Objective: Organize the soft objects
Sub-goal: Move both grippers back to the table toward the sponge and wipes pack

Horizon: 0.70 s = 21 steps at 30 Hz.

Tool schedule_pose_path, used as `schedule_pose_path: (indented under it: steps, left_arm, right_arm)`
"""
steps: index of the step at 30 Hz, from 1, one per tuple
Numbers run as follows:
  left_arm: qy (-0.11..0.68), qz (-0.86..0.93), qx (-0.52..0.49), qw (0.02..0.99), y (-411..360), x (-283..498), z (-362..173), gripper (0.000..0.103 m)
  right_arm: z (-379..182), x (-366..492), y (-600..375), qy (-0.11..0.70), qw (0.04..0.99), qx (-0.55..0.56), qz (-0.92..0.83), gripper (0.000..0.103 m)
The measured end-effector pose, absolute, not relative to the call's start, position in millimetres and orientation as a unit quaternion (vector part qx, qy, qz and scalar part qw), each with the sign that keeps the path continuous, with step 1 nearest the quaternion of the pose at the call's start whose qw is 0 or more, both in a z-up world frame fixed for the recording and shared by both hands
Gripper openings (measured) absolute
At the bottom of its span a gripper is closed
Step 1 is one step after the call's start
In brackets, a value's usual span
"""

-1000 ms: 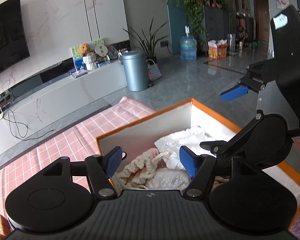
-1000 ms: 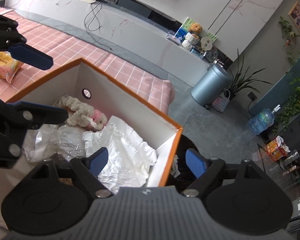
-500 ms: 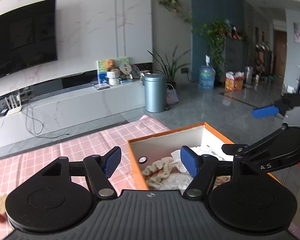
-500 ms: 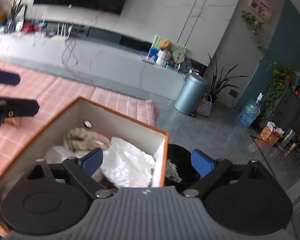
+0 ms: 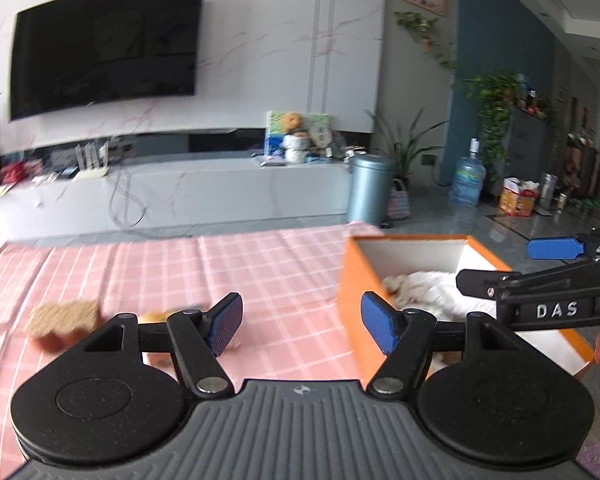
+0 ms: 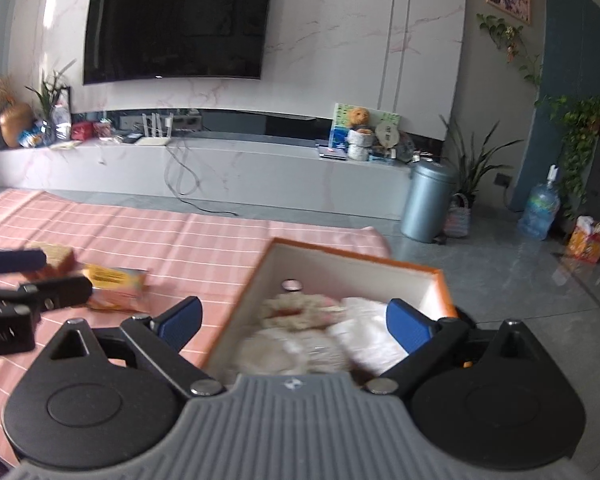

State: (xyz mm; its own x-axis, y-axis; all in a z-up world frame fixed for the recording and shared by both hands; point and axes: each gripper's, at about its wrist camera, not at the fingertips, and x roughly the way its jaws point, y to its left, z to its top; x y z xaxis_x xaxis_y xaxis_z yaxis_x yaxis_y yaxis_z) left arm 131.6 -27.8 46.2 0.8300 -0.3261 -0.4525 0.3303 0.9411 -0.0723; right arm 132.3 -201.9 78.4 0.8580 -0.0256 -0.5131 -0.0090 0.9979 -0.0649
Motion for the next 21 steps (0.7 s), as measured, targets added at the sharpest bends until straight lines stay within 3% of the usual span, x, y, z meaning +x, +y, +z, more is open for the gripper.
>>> schedule_pose_path:
  steps: [9, 21]
  left_arm:
    - [0.265, -0.113, -0.032, 0.957, 29.8, 125.4, 23.8, 0.08]
    - [0.296, -0.07, -0.054, 0.951, 81.0, 132.4, -7.6, 0.08]
  right_arm:
    - [66.1, 128.1, -137.7, 0.259, 0.963, -0.051, 0.056, 0.097]
    - [39.0, 170.2, -82.6, 0.306, 0.943, -0.08, 0.1, 0.097]
